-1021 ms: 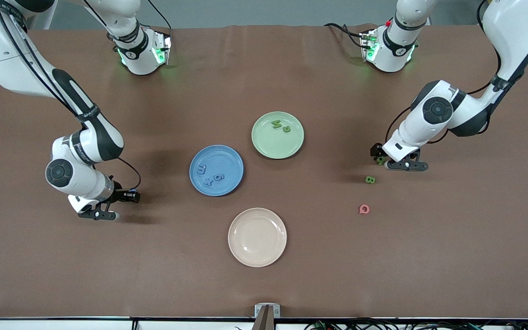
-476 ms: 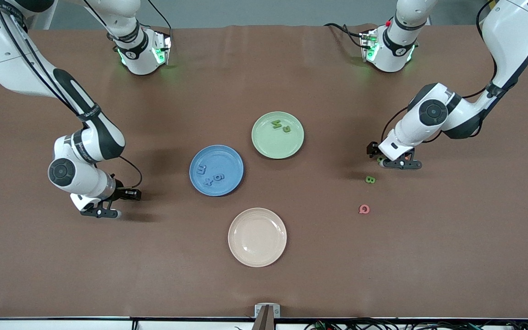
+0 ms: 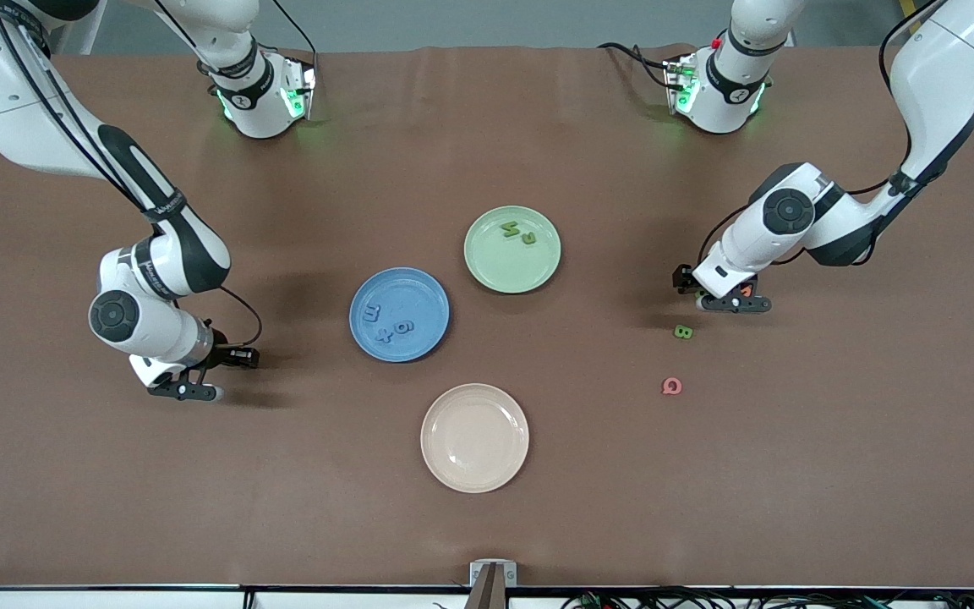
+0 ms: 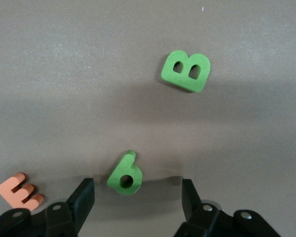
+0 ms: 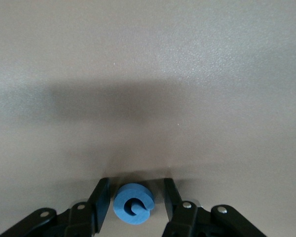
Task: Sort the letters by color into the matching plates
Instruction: 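Drop the blue G on the blue plate with the right gripper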
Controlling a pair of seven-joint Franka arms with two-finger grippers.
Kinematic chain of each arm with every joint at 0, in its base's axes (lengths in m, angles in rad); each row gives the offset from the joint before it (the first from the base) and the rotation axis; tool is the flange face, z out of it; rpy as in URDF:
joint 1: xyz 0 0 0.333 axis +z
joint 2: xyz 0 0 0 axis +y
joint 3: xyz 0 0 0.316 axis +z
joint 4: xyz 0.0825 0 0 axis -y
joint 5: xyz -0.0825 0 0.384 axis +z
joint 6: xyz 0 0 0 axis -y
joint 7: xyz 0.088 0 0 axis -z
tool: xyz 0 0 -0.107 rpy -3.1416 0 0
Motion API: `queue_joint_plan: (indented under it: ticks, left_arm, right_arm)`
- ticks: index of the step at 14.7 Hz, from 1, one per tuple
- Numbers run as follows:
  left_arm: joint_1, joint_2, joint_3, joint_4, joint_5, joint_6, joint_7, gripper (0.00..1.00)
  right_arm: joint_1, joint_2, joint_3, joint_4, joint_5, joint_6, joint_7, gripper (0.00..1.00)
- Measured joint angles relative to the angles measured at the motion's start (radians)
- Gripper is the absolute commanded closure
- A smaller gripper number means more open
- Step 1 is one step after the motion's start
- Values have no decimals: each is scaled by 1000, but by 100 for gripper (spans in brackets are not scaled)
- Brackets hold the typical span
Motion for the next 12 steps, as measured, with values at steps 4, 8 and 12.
queue_joint_plan:
  ticks: [4,8,12]
  left_arm:
    - [0,0,0,1,0,0,-1,46]
    - [0,0,8,4,1,1,-1,48]
    - [-1,0,10,9,1,4,-1,66]
  right_arm:
    - [0,-12,2,-9,0,-7,4,99]
    - [2,-15,6,-13,0,-17,44,100]
    - [45,-20,120,-2,0,-126,338,100]
